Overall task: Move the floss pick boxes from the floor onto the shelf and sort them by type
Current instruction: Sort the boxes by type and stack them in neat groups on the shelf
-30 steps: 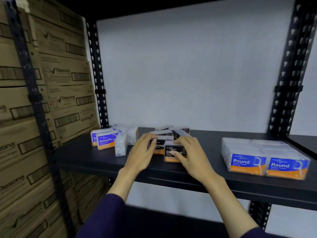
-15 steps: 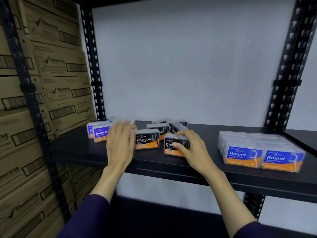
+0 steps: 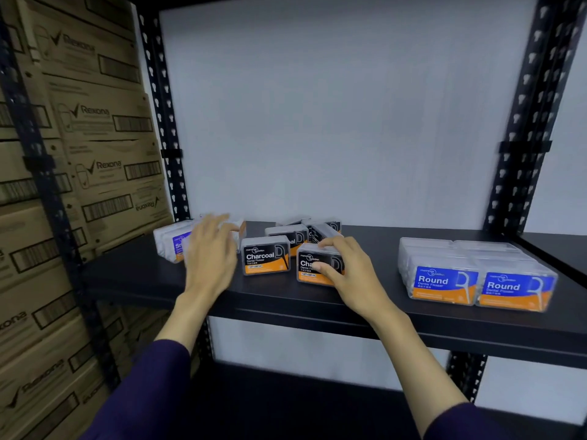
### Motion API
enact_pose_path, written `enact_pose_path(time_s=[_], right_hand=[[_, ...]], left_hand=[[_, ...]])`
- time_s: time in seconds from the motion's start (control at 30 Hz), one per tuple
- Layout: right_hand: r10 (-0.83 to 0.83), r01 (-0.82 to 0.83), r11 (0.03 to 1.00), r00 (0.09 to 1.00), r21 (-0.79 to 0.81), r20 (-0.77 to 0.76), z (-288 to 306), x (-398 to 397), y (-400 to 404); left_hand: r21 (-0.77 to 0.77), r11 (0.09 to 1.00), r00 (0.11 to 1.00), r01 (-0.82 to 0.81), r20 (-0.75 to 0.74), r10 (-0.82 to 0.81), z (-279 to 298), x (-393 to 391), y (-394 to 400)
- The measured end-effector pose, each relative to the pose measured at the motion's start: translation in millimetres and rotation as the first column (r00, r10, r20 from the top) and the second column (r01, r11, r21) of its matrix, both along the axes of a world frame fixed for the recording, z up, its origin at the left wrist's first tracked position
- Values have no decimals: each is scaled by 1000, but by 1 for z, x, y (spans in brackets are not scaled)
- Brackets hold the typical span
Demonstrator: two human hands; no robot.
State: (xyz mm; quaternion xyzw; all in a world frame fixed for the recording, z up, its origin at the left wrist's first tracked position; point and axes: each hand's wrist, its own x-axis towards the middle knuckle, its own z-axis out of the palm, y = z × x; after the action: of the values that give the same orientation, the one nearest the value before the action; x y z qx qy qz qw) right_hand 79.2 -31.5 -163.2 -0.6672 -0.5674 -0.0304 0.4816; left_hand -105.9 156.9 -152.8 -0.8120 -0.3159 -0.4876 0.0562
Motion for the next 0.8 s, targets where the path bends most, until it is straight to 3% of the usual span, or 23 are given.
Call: enact_pose_path(time_s=[0.07, 0.13, 0.23, 0.33, 0.5, 0.8], right_hand=[[-1, 1, 1000, 1000, -1, -5, 0, 0, 0], [-2, 2, 1000, 1000, 2, -14, 0, 1, 0], [4, -5, 1000, 999, -6, -54, 2, 0, -1], [3, -3, 1000, 996, 0, -93, 3, 1, -2], [78, -77, 997, 992, 14, -104, 6, -2, -4], [116, -120, 992, 990, -46, -76, 5, -1, -2]], left_hand=[[-96, 958, 962, 268, -24, -272, 3, 13, -22], [-230, 902, 915, 366, -91, -394, 1, 25, -30], [-320, 812, 868, 488, 77, -491, 1, 26, -24], [-416, 720, 830, 556, 223, -511, 7, 17, -18], [-492, 588, 764, 642, 343, -547, 12, 9, -20], [-456, 623, 772, 636, 371, -516, 2, 19, -34]])
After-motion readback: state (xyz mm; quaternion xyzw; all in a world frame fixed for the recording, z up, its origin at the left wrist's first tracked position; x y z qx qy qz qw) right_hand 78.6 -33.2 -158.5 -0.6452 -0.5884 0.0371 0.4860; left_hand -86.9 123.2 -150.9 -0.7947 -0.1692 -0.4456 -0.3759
